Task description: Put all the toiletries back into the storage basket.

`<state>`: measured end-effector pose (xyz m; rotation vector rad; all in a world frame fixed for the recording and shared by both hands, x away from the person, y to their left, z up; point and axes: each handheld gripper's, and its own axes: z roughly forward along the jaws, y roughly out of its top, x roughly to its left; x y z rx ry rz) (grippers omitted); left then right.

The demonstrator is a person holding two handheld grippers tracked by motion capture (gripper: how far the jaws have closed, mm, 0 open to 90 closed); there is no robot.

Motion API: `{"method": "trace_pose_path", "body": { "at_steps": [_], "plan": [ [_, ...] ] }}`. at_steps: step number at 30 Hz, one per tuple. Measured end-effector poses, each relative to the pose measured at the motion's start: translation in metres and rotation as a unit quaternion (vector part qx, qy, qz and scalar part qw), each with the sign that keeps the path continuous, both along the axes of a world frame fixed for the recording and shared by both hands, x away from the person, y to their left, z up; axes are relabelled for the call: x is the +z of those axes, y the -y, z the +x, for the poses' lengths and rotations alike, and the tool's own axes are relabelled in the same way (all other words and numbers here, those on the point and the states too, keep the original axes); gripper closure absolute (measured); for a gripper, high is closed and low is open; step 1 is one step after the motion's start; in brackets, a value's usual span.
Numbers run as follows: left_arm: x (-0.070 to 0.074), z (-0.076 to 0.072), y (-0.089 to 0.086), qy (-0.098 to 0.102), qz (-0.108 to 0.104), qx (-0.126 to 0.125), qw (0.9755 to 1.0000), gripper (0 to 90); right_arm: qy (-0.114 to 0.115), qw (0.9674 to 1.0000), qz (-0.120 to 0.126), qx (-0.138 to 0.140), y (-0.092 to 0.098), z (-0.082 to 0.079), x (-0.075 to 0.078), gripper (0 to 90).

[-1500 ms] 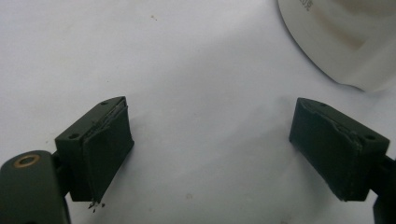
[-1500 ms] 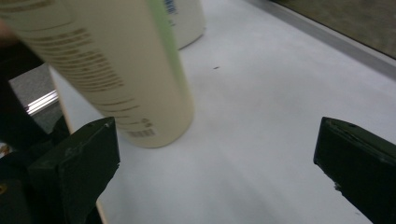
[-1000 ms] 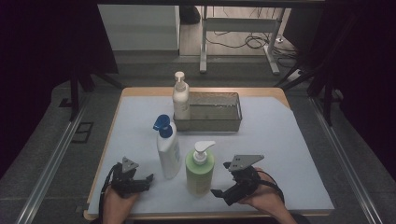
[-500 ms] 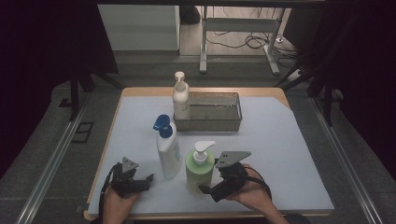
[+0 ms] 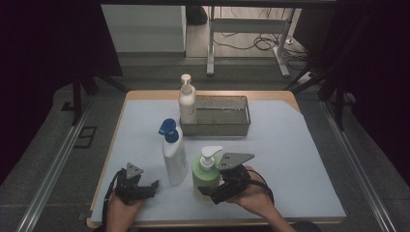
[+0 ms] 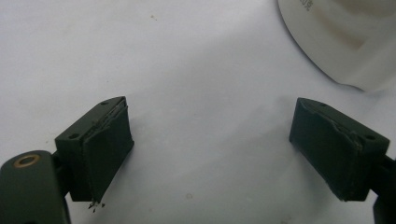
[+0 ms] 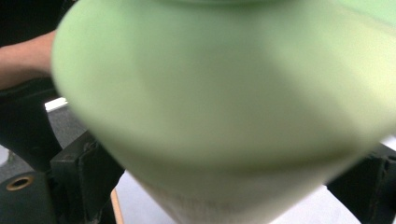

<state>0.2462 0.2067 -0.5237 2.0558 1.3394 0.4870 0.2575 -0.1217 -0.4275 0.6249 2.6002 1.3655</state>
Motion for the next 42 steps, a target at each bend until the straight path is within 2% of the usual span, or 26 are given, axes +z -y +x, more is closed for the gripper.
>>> {"method": "trace_pose_path", "body": {
  "at_steps": [11, 26, 42],
  "plan": [
    [0.0, 0.0, 0.0, 0.0, 0.0, 0.0, 1.0, 12.5, 0.015, 0.9998, -0.013, 0.0, -0.007, 0.002, -0.001, 11.1],
    [0.0, 0.0, 0.0, 0.0, 0.0, 0.0, 1.0, 12.5, 0.029, 0.9988, -0.031, -0.022, -0.006, -0.002, 0.006, 12.0],
    [0.0, 0.0, 0.0, -0.001, 0.0, -0.001, 1.0, 12.5, 0.03, 0.9977, -0.031, -0.052, 0.002, 0.02, 0.023, 11.9]
  ]
}}
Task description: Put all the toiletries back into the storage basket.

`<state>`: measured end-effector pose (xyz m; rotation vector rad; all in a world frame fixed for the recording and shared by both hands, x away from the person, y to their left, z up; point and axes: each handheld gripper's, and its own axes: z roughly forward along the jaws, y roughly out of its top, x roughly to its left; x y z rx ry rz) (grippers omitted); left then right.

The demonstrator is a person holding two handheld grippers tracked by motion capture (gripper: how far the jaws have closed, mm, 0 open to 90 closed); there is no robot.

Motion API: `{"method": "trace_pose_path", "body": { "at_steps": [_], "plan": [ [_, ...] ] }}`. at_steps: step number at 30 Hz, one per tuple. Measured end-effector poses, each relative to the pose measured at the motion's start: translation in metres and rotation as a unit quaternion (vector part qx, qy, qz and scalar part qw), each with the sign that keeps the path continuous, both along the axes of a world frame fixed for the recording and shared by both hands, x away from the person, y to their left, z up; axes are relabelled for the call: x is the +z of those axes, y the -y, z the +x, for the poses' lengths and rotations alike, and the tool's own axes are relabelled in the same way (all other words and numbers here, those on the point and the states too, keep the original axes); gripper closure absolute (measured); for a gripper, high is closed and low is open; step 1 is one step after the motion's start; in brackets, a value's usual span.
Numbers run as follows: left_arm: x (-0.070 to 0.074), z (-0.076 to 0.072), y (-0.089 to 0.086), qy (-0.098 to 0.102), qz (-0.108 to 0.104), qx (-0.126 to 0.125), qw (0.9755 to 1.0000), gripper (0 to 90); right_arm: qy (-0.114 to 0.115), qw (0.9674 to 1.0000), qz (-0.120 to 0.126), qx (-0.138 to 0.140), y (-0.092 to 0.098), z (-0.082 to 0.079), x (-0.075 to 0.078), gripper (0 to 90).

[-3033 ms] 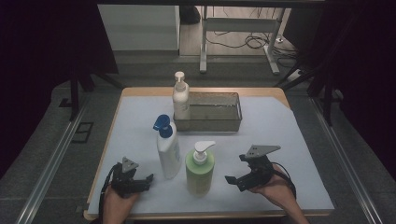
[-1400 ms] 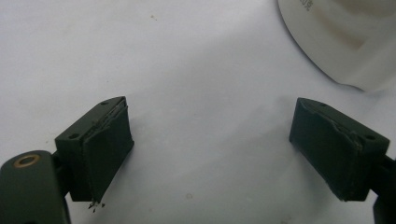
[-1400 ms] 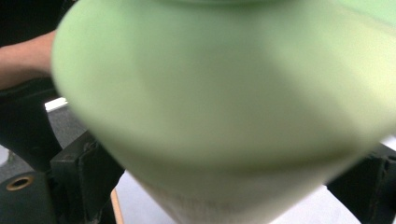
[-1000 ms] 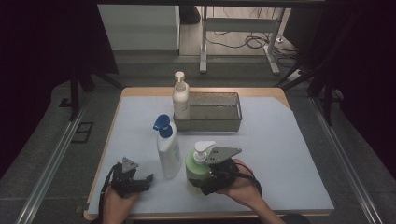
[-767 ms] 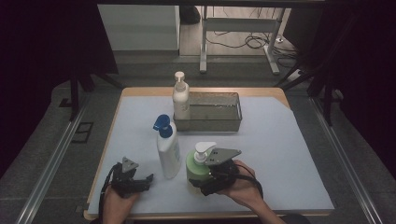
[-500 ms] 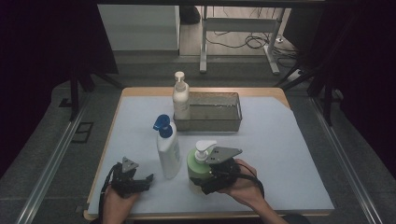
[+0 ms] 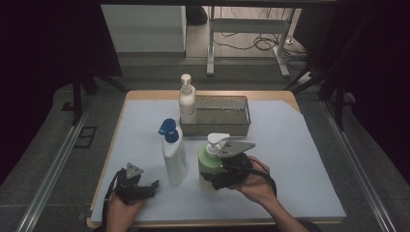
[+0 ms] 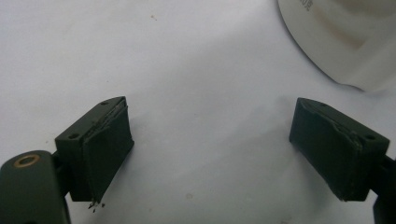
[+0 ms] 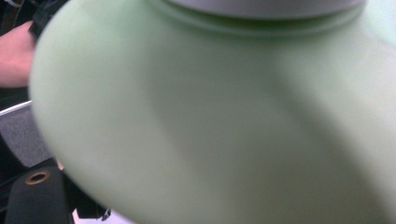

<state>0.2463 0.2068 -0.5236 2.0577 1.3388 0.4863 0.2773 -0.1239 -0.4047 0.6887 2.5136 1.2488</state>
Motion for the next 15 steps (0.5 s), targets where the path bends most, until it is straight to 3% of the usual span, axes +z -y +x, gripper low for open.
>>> {"method": "trace_pose_path", "body": {
  "at_steps": [15],
  "plan": [
    [0.0, 0.0, 0.0, 0.0, 0.001, 0.0, 1.0, 12.5, 0.012, 0.9992, 0.006, -0.037, 0.002, 0.031, 0.019, 12.0]
  ]
}}
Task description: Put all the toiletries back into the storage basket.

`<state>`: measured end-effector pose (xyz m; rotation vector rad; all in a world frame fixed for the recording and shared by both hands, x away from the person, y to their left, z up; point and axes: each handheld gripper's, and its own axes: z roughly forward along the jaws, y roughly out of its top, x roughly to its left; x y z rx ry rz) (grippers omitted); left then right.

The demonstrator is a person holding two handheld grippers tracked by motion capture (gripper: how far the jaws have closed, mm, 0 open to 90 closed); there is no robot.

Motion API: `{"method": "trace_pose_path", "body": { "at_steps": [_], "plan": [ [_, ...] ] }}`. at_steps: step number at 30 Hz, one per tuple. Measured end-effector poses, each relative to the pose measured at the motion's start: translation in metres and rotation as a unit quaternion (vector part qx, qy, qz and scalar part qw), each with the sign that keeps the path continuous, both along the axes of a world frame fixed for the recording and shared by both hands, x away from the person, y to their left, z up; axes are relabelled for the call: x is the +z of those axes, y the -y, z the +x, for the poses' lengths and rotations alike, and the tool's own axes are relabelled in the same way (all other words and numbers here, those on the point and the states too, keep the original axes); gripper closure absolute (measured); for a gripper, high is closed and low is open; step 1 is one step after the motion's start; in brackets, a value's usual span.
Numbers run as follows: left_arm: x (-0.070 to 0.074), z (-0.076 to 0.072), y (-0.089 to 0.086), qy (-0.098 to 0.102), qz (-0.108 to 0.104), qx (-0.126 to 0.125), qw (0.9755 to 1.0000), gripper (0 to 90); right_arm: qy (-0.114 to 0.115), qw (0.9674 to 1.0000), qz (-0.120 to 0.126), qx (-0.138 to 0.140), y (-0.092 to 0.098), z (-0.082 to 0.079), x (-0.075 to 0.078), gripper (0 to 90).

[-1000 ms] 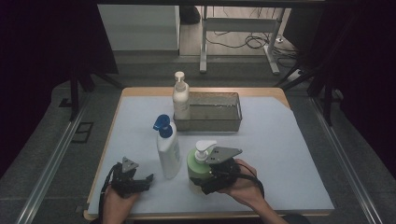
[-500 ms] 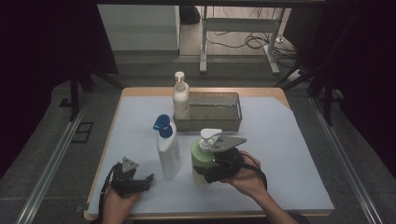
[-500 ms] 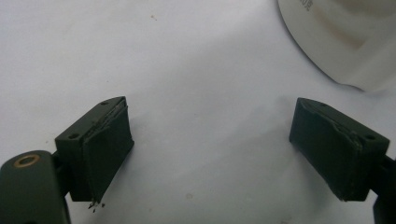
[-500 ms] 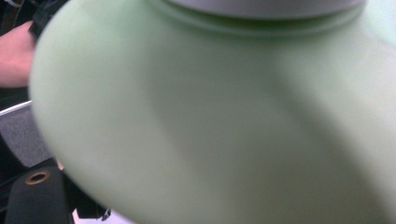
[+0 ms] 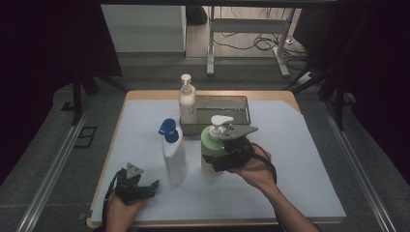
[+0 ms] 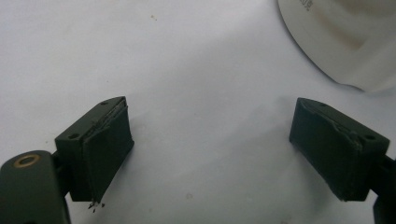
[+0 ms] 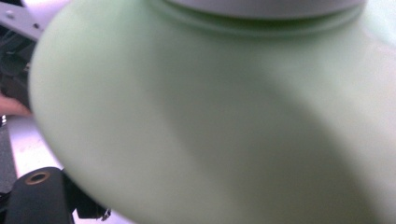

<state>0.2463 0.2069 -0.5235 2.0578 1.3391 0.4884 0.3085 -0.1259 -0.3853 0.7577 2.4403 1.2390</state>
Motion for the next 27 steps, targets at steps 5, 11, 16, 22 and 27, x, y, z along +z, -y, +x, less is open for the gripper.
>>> {"method": "trace_pose_path", "body": {
  "at_steps": [5, 11, 16, 22, 27],
  "plan": [
    [0.0, 0.0, 0.0, 0.001, 0.0, 0.0, 1.0, 12.5, -0.001, 0.9999, 0.003, -0.011, 0.0, 0.009, 0.003, 12.0],
    [0.0, 0.0, 0.0, 0.001, 0.0, 0.0, 1.0, 12.5, -0.001, 0.9998, 0.002, -0.018, -0.001, 0.02, 0.008, 12.0],
    [0.0, 0.0, 0.0, 0.001, 0.0, 0.0, 1.0, 12.5, 0.002, 0.9996, 0.001, -0.026, -0.003, 0.029, 0.013, 12.0],
    [0.0, 0.0, 0.0, 0.001, 0.0, 0.0, 1.0, 12.5, 0.0, 0.9994, 0.004, -0.035, -0.004, 0.039, 0.02, 12.0],
    [0.0, 0.0, 0.0, 0.001, 0.0, 0.0, 1.0, 12.5, 0.005, 0.9991, 0.003, -0.043, -0.005, 0.049, 0.026, 12.0]
  ]
}}
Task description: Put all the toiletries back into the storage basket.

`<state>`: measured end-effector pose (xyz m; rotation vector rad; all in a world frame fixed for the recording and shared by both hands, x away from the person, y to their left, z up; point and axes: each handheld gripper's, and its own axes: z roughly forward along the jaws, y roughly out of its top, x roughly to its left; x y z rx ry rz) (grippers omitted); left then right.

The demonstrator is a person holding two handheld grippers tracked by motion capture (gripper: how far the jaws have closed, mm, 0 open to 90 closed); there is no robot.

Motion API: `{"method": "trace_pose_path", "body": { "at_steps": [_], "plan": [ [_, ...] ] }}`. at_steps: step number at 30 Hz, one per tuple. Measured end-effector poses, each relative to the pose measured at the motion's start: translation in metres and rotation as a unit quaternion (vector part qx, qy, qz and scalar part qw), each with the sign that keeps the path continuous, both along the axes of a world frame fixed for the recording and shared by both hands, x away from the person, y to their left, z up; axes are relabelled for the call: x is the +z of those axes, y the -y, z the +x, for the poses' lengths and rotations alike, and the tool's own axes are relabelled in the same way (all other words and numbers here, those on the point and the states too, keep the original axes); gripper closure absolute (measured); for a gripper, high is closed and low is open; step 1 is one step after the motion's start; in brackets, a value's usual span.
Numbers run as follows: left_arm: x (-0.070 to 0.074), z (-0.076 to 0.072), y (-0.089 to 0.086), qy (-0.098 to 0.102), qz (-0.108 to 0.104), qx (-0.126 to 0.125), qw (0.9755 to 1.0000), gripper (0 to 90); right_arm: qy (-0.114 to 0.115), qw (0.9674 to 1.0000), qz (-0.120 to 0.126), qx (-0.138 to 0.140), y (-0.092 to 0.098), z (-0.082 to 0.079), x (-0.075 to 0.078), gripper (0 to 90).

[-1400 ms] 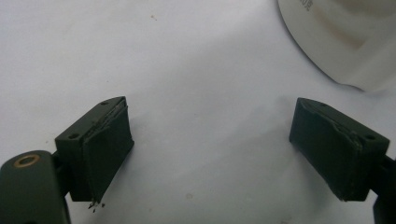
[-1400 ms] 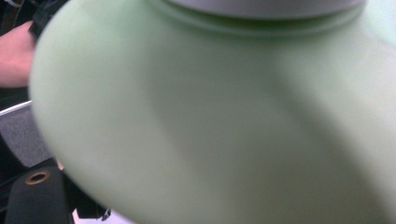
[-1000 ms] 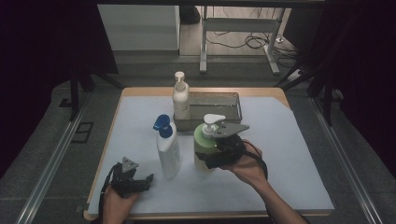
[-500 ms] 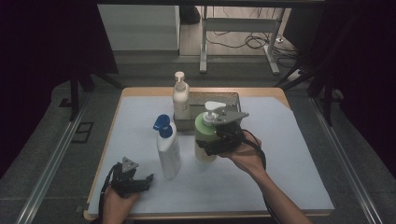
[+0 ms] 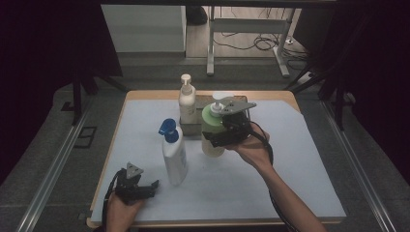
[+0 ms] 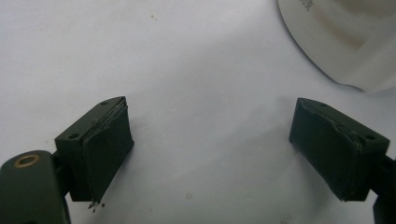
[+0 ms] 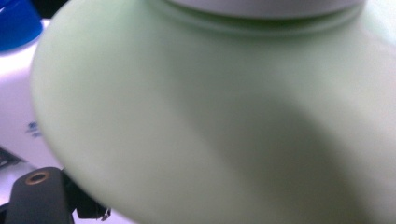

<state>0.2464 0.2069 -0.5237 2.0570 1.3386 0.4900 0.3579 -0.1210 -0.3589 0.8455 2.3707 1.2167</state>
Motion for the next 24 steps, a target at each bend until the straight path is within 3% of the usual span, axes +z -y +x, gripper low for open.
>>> {"method": "trace_pose_path", "body": {
  "at_steps": [24],
  "plan": [
    [0.0, 0.0, 0.0, 0.0, 0.0, 0.0, 1.0, 12.5, 0.002, 0.9994, 0.002, -0.035, -0.007, 0.041, 0.021, 12.1]
  ]
}}
